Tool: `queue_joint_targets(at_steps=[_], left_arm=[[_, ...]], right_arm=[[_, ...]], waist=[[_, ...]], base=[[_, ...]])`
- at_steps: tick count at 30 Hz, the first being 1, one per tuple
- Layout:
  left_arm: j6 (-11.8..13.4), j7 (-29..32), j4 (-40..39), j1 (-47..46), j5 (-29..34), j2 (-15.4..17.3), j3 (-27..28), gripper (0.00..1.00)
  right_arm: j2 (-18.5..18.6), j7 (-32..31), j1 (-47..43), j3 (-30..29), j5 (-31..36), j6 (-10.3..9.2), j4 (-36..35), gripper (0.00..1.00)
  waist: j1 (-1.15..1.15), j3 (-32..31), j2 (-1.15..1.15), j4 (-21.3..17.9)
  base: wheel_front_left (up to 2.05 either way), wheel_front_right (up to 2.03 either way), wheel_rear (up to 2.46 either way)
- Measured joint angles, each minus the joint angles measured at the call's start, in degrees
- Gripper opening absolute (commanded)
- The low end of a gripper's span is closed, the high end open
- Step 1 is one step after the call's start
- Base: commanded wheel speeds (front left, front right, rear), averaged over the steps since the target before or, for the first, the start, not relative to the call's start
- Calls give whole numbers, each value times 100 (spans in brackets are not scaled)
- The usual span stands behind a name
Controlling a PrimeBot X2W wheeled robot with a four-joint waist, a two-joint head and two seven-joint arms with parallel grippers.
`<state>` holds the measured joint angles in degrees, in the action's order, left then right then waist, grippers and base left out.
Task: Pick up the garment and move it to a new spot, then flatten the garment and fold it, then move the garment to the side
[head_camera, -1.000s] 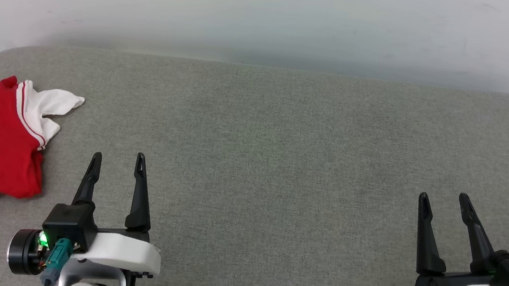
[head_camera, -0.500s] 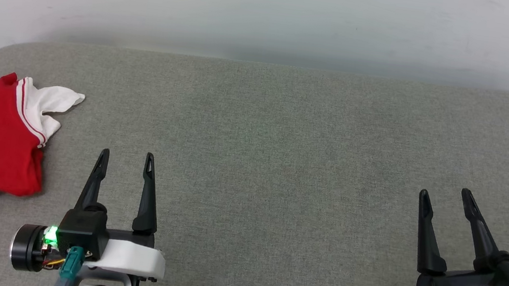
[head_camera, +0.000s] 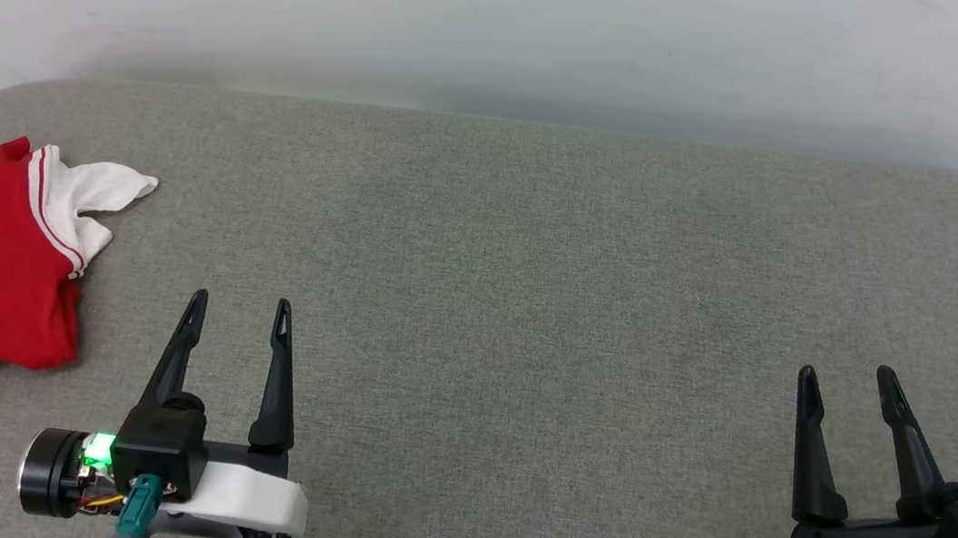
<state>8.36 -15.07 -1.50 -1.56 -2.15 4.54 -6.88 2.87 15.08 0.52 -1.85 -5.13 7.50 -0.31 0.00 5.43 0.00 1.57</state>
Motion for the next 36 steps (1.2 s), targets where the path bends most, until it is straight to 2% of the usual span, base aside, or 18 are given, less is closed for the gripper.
queue_joint_targets(at_steps=[21, 28, 36], left_arm=[[-181, 0, 136, 7, 38, -119, 183, 100], [-200, 0, 156, -7, 29, -137, 252, 100], [-204, 0, 181, -51, -12, -153, 296, 100]], right_arm=[[0, 0, -25, 16, -199, 0, 69, 100], [0, 0, -25, 53, -187, 0, 26, 100], [1, 1, -27, 70, -115, 0, 4, 100]], waist=[[0, 52, 0, 111], [0, 69, 0, 334], [0, 92, 0, 775]], base=[[0, 0, 0], [0, 0, 0], [0, 0, 0]])
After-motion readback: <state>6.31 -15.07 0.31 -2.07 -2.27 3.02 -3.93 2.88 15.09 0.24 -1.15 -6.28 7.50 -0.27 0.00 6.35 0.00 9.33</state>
